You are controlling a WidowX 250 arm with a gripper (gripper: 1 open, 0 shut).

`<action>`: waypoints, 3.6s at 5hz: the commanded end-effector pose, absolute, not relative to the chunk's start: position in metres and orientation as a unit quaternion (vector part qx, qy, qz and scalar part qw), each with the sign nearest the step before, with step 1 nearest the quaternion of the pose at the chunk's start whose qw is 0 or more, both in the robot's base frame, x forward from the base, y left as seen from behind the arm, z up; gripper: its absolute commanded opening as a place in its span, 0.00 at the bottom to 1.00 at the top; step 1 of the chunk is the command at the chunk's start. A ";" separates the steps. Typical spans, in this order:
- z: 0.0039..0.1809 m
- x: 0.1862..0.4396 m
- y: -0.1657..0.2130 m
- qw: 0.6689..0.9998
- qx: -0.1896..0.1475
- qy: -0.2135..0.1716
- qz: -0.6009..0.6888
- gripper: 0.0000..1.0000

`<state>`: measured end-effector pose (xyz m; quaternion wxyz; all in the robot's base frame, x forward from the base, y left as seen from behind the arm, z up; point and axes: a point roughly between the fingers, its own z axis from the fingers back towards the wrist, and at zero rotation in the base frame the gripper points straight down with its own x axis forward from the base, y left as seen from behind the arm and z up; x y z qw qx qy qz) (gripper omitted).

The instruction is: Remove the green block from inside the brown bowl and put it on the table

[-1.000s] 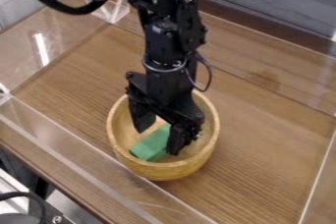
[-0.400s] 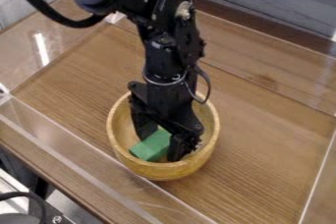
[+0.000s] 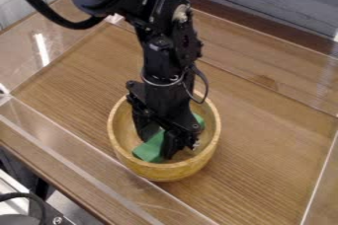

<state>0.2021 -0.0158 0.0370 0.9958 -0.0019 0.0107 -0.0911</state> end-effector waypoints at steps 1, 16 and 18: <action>0.041 0.202 -0.017 0.996 -0.006 0.009 -0.088 0.00; 0.033 0.196 -0.023 0.996 -0.033 -0.014 -0.086 1.00; 0.031 0.196 -0.020 0.996 -0.035 -0.007 -0.081 0.00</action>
